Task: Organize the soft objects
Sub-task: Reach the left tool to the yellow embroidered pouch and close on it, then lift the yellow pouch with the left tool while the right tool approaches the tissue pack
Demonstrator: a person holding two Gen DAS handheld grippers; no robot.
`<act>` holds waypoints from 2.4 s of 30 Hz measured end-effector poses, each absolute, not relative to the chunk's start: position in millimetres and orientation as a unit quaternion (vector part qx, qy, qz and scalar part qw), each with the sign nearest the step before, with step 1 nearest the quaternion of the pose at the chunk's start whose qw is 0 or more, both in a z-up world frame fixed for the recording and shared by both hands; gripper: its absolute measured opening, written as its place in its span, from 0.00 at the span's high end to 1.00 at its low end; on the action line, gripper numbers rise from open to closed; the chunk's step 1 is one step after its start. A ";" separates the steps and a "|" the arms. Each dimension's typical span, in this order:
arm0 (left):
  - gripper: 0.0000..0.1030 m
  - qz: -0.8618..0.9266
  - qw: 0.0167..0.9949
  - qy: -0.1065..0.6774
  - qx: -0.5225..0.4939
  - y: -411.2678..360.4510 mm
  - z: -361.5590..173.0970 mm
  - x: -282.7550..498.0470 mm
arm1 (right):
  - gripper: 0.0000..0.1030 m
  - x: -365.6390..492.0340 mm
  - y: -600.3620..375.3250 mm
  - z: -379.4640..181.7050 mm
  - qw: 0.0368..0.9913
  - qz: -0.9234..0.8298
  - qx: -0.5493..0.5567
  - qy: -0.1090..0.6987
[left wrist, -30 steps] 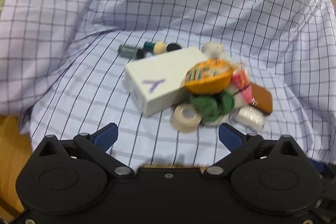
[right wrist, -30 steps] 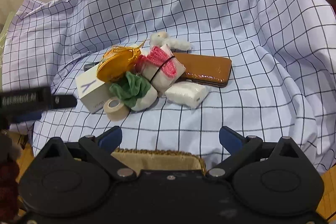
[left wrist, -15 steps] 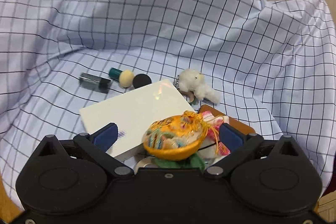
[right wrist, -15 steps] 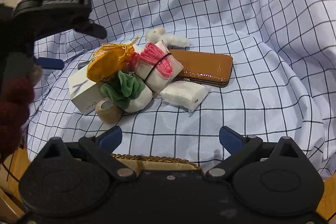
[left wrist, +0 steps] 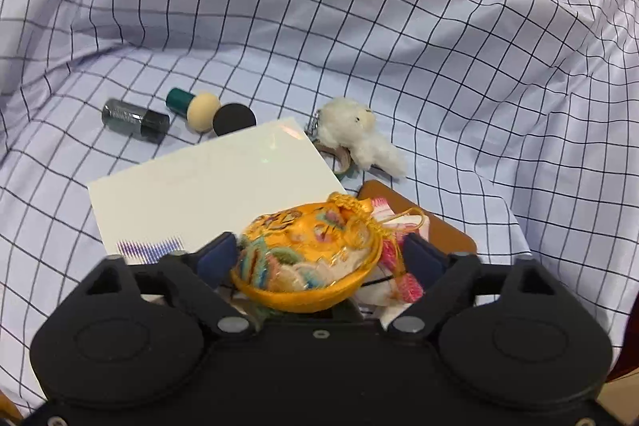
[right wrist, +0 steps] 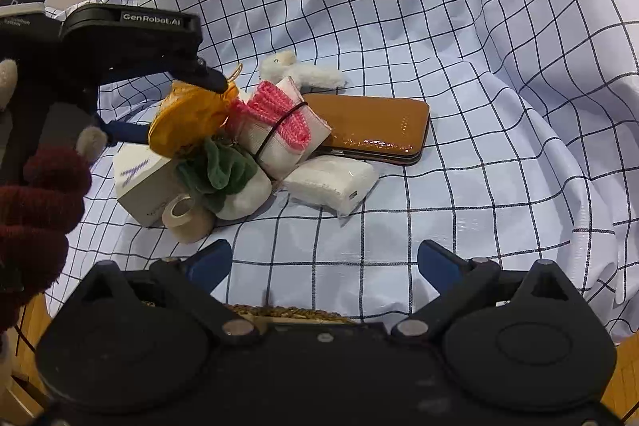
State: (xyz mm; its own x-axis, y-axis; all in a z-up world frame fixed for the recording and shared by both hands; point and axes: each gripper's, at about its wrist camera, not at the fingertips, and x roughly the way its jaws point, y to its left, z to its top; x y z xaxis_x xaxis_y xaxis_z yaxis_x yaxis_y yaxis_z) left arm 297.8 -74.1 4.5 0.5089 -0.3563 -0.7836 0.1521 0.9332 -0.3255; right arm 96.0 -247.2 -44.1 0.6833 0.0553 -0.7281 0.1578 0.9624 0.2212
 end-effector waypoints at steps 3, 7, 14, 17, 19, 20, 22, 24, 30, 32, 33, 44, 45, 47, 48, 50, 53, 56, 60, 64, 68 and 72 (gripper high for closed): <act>0.35 -0.153 0.861 0.472 -0.114 -71.4 4.5 300.2 | 0.03 96.6 -246.5 -46.0 0.906 -0.029 0.135 0.401; 0.36 -0.157 0.861 0.472 -0.110 -70.6 3.9 301.8 | 0.03 97.7 -244.3 -47.8 0.905 -0.027 0.133 0.404; 0.40 -0.167 0.875 0.446 -0.089 -70.4 5.0 289.9 | 0.03 99.4 -243.6 -47.6 0.904 -0.030 0.131 0.405; 0.40 -0.170 0.878 0.440 -0.082 -68.5 5.9 283.7 | 0.03 100.1 -244.9 -47.9 0.904 -0.033 0.132 0.406; 0.40 -0.175 0.881 0.433 -0.078 -66.4 7.6 277.5 | 0.03 100.2 -245.6 -48.1 0.904 -0.034 0.131 0.406; 0.40 -0.175 0.883 0.429 -0.072 -66.3 7.7 274.0 | 0.03 100.3 -245.9 -48.4 0.903 -0.035 0.130 0.407; 0.40 -0.169 0.889 0.424 -0.042 -70.1 5.8 267.0 | 0.03 101.0 -245.8 -49.6 0.902 -0.036 0.130 0.409; 0.40 -0.167 0.893 0.418 -0.014 -74.5 2.3 261.0 | 0.03 101.9 -245.5 -50.8 0.901 -0.037 0.131 0.412; 0.27 -0.169 0.885 0.433 -0.028 -74.5 -3.1 269.0 | 0.03 101.7 -241.0 -50.7 0.901 -0.033 0.127 0.414; 0.22 -0.178 0.880 0.436 -0.054 -70.7 -1.6 275.5 | 0.03 101.5 -240.6 -50.1 0.901 -0.032 0.126 0.413; 0.20 -0.181 0.879 0.437 -0.063 -69.4 -1.7 276.4 | 0.03 101.2 -240.3 -50.0 0.901 -0.032 0.126 0.414; 0.38 -0.178 0.862 0.452 -0.145 -59.0 -0.6 298.9 | 0.03 103.1 -243.1 -52.5 0.899 -0.036 0.129 0.417; 0.40 -0.182 0.861 0.450 -0.150 -57.3 -0.2 300.1 | 0.03 102.9 -243.5 -52.1 0.899 -0.036 0.129 0.417; 0.41 -0.191 0.859 0.447 -0.161 -53.9 0.9 300.7 | 0.03 103.9 -244.9 -51.6 0.900 -0.038 0.128 0.415; 0.41 -0.194 0.860 0.443 -0.163 -52.8 2.3 299.4 | 0.03 104.6 -245.3 -51.4 0.900 -0.040 0.127 0.414; 0.41 -0.200 0.865 0.433 -0.156 -53.1 6.5 294.6 | 0.03 106.8 -246.5 -51.5 0.901 -0.043 0.126 0.413; 0.41 -0.211 0.875 0.415 -0.137 -55.1 14.4 284.6 | 0.03 110.8 -247.8 -50.9 0.903 -0.049 0.123 0.409; 0.41 -0.223 0.887 0.391 -0.103 -56.3 20.9 266.6 | 0.03 115.8 -248.4 -49.9 0.907 -0.059 0.114 0.401; 0.41 -0.224 0.898 0.374 -0.061 -52.0 19.8 239.8 | 0.03 124.9 -253.0 -50.1 0.910 -0.076 0.104 0.395; 0.41 -0.217 0.902 0.371 -0.043 -41.9 14.0 215.2 | 0.03 135.1 -259.8 -51.2 0.910 -0.094 0.096 0.391; 0.41 -0.209 0.905 0.369 -0.026 -36.3 9.2 195.0 | 0.03 145.0 -260.5 -54.3 0.910 -0.101 0.087 0.394; 0.41 -0.197 0.910 0.366 -0.006 -35.4 1.7 179.5 | 0.03 153.1 -254.2 -57.4 0.909 -0.098 0.079 0.397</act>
State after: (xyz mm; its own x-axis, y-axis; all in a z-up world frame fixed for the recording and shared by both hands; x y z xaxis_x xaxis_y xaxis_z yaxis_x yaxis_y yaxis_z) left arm 179.5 -35.4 1.7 0.6553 -0.3624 -0.6627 0.3535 0.9225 -0.1549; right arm 153.1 -254.2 -57.4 0.6661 -0.1150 -0.7370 0.2411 0.9682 0.0668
